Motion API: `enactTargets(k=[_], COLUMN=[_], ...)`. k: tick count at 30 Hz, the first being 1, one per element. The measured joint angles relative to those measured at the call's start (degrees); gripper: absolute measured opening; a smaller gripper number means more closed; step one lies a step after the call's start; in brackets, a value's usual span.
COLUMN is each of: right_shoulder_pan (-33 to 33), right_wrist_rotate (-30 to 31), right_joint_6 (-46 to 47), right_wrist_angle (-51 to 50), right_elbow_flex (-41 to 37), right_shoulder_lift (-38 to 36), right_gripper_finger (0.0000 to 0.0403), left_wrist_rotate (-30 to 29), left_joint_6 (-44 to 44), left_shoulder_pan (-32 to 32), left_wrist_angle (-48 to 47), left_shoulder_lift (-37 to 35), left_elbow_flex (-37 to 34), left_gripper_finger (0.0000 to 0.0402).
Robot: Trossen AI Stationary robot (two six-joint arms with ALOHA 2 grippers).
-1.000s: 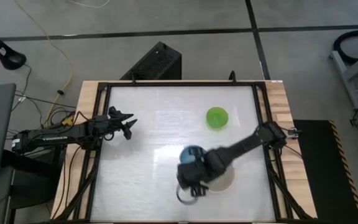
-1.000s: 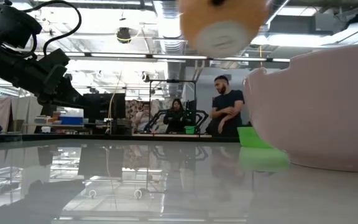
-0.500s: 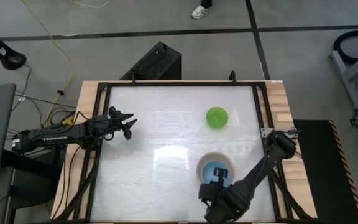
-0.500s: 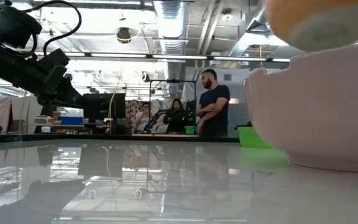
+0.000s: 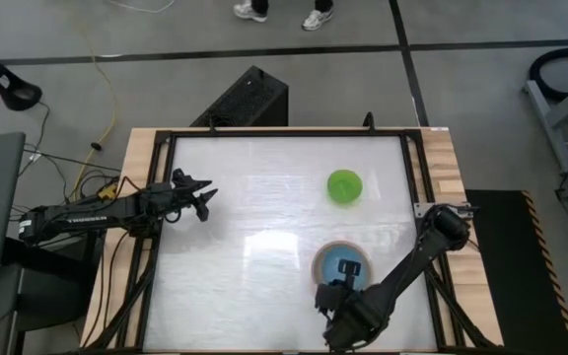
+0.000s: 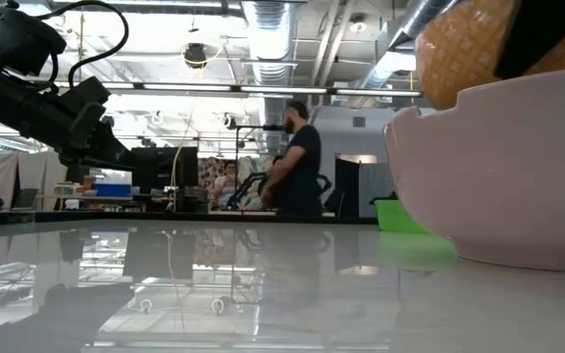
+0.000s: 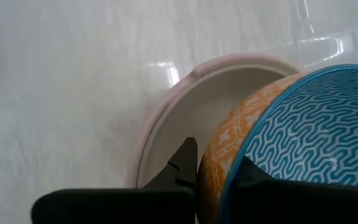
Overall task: Nest bowls inside each other
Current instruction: Stack the blue bowl on top of the gray bowl
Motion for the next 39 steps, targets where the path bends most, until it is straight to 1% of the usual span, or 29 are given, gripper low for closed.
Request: enactTargets(k=[4, 12, 14, 17, 24, 30, 32, 39], right_shoulder_pan=[0.1, -0.3, -0.6, -1.7, -3.9, -3.8, -3.8, -3.8], right_wrist_rotate=[0.0, -0.2, -1.2, -3.3, -5.9, -6.5, -7.5, -7.8], right_joint_6=[0.0, -0.6, -0.8, -2.0, -4.5, -4.3, -3.9, -4.1], right_wrist_angle=[3.9, 15.8, 16.9, 21.3, 26.0, 26.4, 26.7, 27.2], right_elbow_flex=[-3.6, -15.1, -17.4, -19.9, -23.0, -23.5, -23.4, -23.4], right_shoulder_lift=[-3.4, -13.0, -14.5, -15.9, -16.0, -15.2, -14.4, -11.7], right_gripper_finger=[0.0035, 0.0035, 0.0035, 0.0035, 0.0035, 0.0035, 0.0035, 0.0035], left_wrist_rotate=[0.0, 0.0, 0.0, 0.0, 0.0, 0.0, 0.0, 0.0], left_joint_6=[0.0, 0.0, 0.0, 0.0, 0.0, 0.0, 0.0, 0.0], left_shoulder_pan=[0.0, 0.0, 0.0, 0.0, 0.0, 0.0, 0.0, 0.0], left_wrist_angle=[0.0, 0.0, 0.0, 0.0, 0.0, 0.0, 0.0, 0.0], left_shoulder_lift=[0.0, 0.0, 0.0, 0.0, 0.0, 0.0, 0.0, 0.0], left_elbow_flex=[0.0, 0.0, 0.0, 0.0, 0.0, 0.0, 0.0, 0.0], left_gripper_finger=[0.0158, 0.0158, 0.0158, 0.0158, 0.0158, 0.0158, 0.0158, 0.0158])
